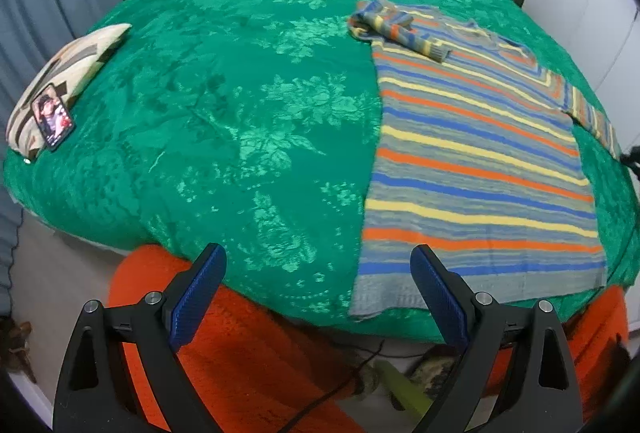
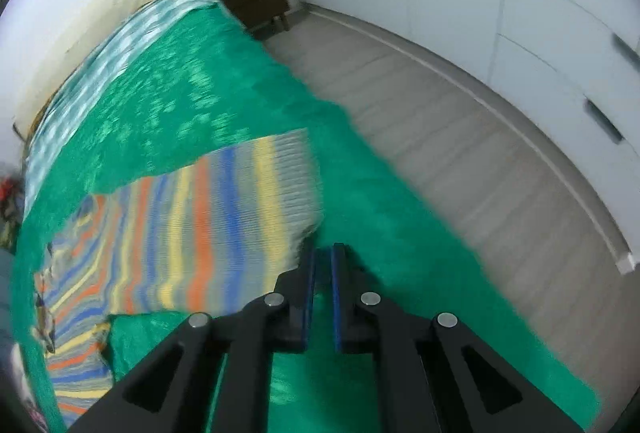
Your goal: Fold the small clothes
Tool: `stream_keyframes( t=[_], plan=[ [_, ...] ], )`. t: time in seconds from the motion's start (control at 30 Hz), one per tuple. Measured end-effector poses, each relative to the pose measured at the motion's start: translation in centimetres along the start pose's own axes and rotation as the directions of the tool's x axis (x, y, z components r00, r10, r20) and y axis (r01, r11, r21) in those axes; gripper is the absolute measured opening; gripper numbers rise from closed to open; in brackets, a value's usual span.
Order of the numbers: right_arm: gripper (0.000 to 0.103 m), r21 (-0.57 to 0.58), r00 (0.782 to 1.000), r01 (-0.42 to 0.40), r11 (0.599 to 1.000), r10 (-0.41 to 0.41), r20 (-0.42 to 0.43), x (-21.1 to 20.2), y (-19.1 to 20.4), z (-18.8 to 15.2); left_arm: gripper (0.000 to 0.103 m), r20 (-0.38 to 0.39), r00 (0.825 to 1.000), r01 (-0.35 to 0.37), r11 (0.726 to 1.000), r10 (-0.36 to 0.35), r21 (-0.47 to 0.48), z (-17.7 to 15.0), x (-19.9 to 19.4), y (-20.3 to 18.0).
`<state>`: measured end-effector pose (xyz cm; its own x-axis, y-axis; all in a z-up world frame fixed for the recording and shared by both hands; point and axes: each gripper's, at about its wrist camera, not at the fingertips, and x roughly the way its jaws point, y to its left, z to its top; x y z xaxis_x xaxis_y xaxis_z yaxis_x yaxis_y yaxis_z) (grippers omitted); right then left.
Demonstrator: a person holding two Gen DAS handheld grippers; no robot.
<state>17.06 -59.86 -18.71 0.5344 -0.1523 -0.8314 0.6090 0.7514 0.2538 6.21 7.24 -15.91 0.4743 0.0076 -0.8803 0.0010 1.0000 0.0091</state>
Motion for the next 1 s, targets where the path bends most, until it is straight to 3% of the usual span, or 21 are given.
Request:
stream_keyframes(
  t=[0.13,0.23,0.33,0.4,0.43,0.47,0.53,0.57,0.7,0.8,0.87,0.93,1.0],
  plan=[
    [0.016,-0.030,1.000,0.026,0.999,-0.025,0.017,-2.2,-1.4,0.7,0.094,-0.020,1.000,0.010,1.000,-0.010,-0.004,-0.2,0.8,-0.2],
    [0.021,-0.158,0.992,-0.121,0.980,0.125,0.019,-3.5,1.4,0.8,0.094,-0.025,0.999,0.031,0.999,-0.031,0.013,0.2,1.0,-1.2],
    [0.033,-0.269,0.986,-0.165,0.949,0.165,-0.025,-2.1,4.4,-0.2,0.094,-0.004,0.999,0.032,0.998,-0.032,0.060,0.5,0.4,-2.5],
    [0.029,-0.291,0.992,-0.113,0.950,0.090,-0.091,0.3,4.9,-0.9,0.094,0.016,1.000,0.017,0.996,-0.019,0.088,0.5,-0.1,-3.0],
    [0.017,-0.289,0.993,-0.092,0.953,0.065,-0.102,0.9,4.7,-1.0,0.094,0.027,1.000,0.008,0.995,-0.010,0.099,0.3,-0.5,-3.0],
    [0.012,-0.276,0.996,-0.058,0.959,0.039,-0.074,0.9,4.1,-1.0,0.094,0.037,0.999,-0.001,0.994,-0.003,0.106,0.1,-0.8,-2.9],
    [0.020,-0.270,0.996,0.083,0.959,-0.086,-0.001,-0.5,3.9,-1.1,0.095,0.044,0.999,-0.010,0.995,0.005,0.103,-0.3,-1.0,-2.3],
    [0.020,-0.294,0.994,0.105,0.950,-0.106,0.012,-1.4,4.3,-1.6,0.095,0.037,0.999,-0.005,0.995,0.001,0.095,-0.5,-0.9,-2.1],
    [0.020,-0.439,0.994,-0.096,0.893,0.066,-0.084,-5.6,8.3,-6.1,0.094,-0.010,0.999,0.049,0.997,-0.049,0.065,-0.8,0.3,-1.6],
    [0.024,-0.527,0.954,-0.293,0.798,0.204,-0.221,-8.8,11.8,-12.6,0.094,-0.023,0.997,0.071,0.994,-0.069,0.082,-0.4,0.9,-2.6],
    [0.029,-0.561,0.918,-0.386,0.732,0.247,-0.309,-10.2,13.8,-17.5,0.095,-0.008,0.997,0.075,0.990,-0.075,0.118,0.0,0.8,-3.8],
    [0.031,-0.564,0.887,-0.446,0.695,0.260,-0.382,-10.7,15.0,-21.3,0.095,0.010,0.997,0.076,0.985,-0.079,0.155,0.4,0.9,-4.8],
    [0.031,-0.583,0.871,-0.463,0.668,0.221,-0.439,-10.7,15.7,-25.4,0.095,0.014,0.996,0.084,0.980,-0.088,0.181,0.9,1.3,-5.7]
  ],
)
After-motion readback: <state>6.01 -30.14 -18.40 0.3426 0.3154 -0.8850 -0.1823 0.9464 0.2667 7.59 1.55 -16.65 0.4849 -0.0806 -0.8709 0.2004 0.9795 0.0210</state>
